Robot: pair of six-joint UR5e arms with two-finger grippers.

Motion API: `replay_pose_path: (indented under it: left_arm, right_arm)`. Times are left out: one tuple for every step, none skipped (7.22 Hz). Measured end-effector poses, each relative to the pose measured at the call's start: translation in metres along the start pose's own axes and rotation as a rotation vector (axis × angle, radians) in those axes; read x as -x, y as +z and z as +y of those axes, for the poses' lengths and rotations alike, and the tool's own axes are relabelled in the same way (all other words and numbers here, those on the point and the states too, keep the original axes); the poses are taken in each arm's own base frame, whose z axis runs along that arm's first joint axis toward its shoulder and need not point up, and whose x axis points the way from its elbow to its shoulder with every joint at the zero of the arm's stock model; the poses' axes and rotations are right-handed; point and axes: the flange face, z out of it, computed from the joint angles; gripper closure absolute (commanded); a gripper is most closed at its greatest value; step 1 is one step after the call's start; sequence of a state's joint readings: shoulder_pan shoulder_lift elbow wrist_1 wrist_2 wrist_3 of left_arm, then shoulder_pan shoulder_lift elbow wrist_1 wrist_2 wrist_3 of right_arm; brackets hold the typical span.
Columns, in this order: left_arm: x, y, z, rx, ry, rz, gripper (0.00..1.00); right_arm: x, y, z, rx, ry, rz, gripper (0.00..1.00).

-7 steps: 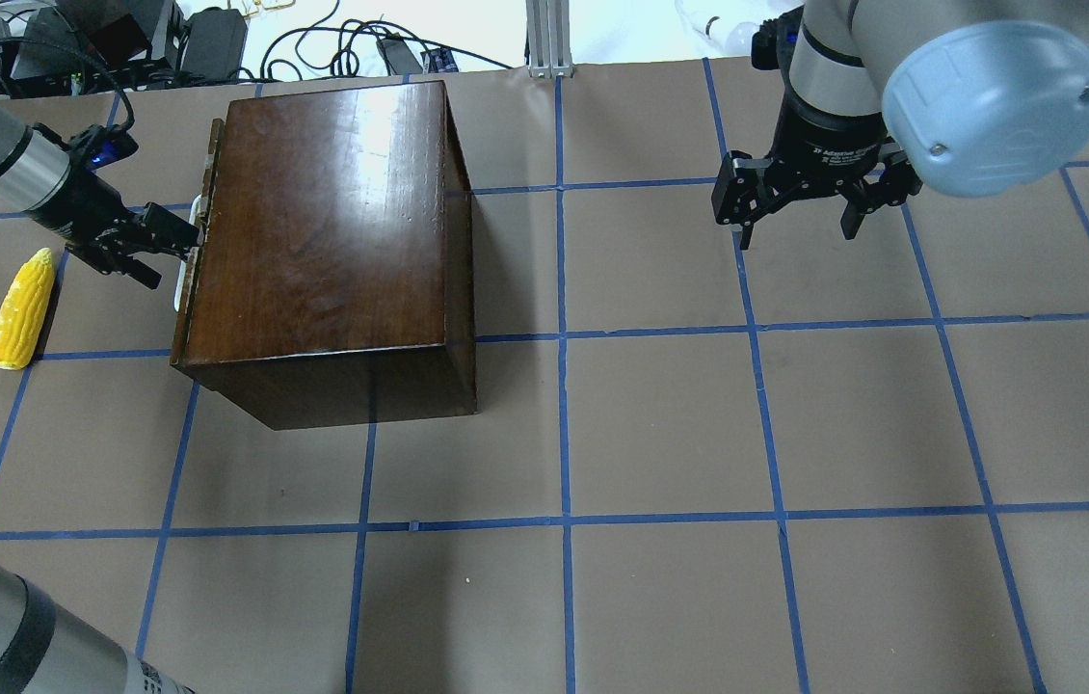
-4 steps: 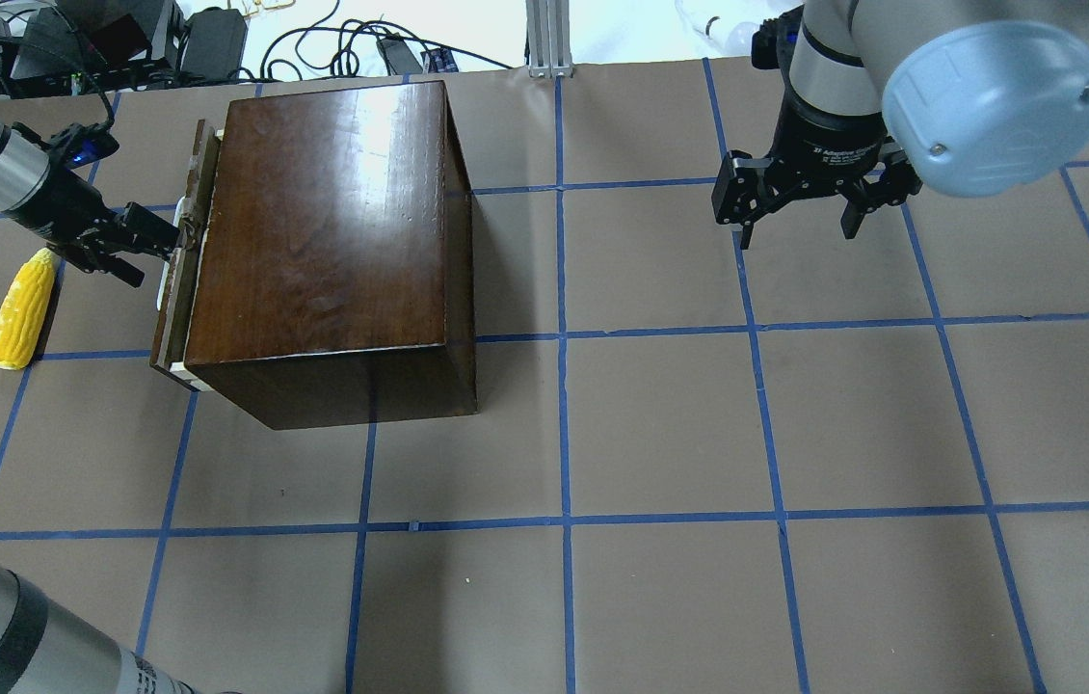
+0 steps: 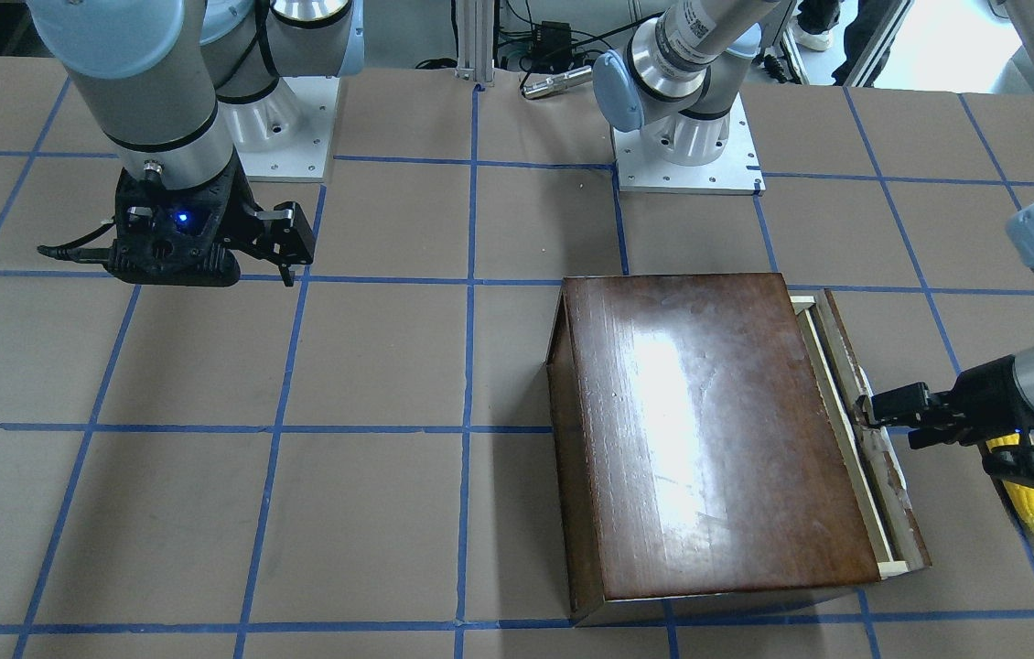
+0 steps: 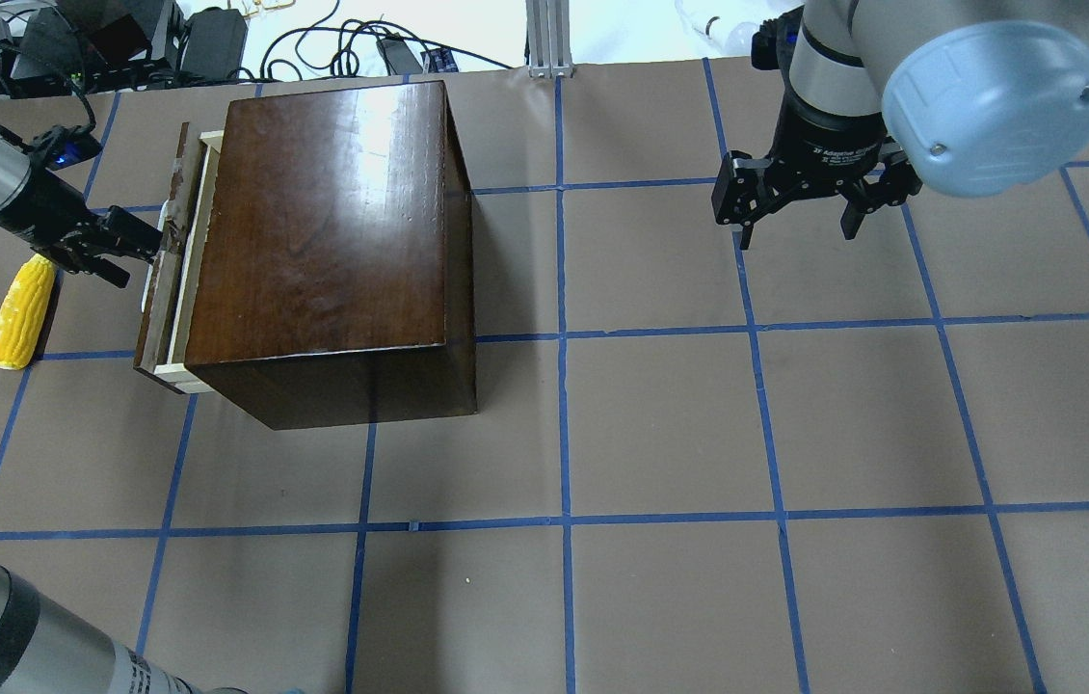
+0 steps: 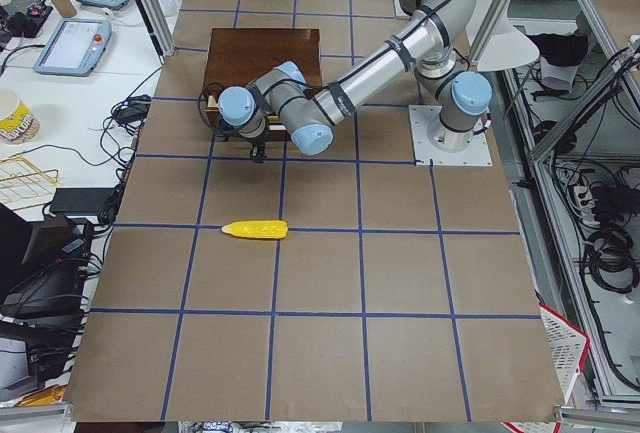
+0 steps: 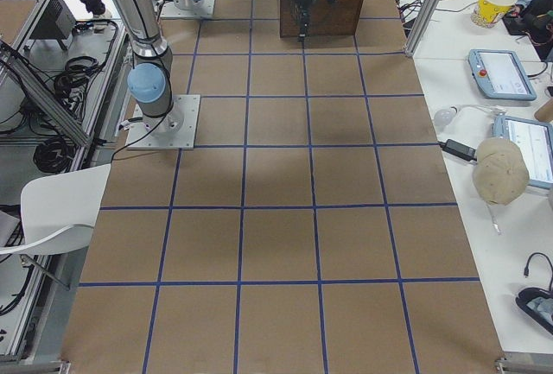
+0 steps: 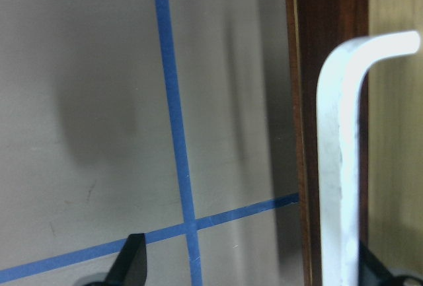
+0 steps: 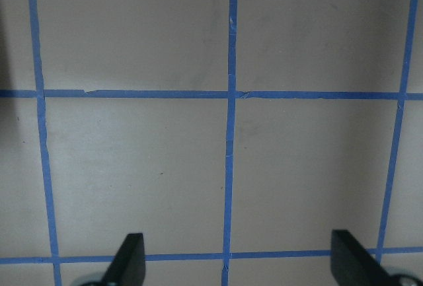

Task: Open drawer and put corn inside
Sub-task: 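Pull the drawer outward from the cabinet with the left gripper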

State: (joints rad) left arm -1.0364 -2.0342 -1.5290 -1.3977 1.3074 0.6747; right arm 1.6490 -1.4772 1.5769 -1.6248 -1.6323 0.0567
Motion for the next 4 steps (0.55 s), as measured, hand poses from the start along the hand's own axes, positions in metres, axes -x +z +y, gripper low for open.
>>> replay_pose_path:
  left_arm:
    - [0.002,-0.004,-0.003,-0.003,0.013,-0.011,0.0]
    - [0.007,-0.009,-0.005,-0.001,0.021,-0.027,0.0]
    - [0.019,-0.013,-0.004,-0.001,0.023,-0.034,0.0]
    - [0.033,-0.014,0.0,-0.001,0.023,-0.032,0.0]
  right_arm:
    - [0.0,0.0,0.0,0.0,0.0,0.0,0.0]
    - [0.0,0.0,0.0,0.0,0.0,0.0,0.0]
    - [0.0,0.0,0.0,-0.001,0.0,0.0,0.0]
    - [0.0,0.0,0.0,-0.001,0.0,0.0,0.0]
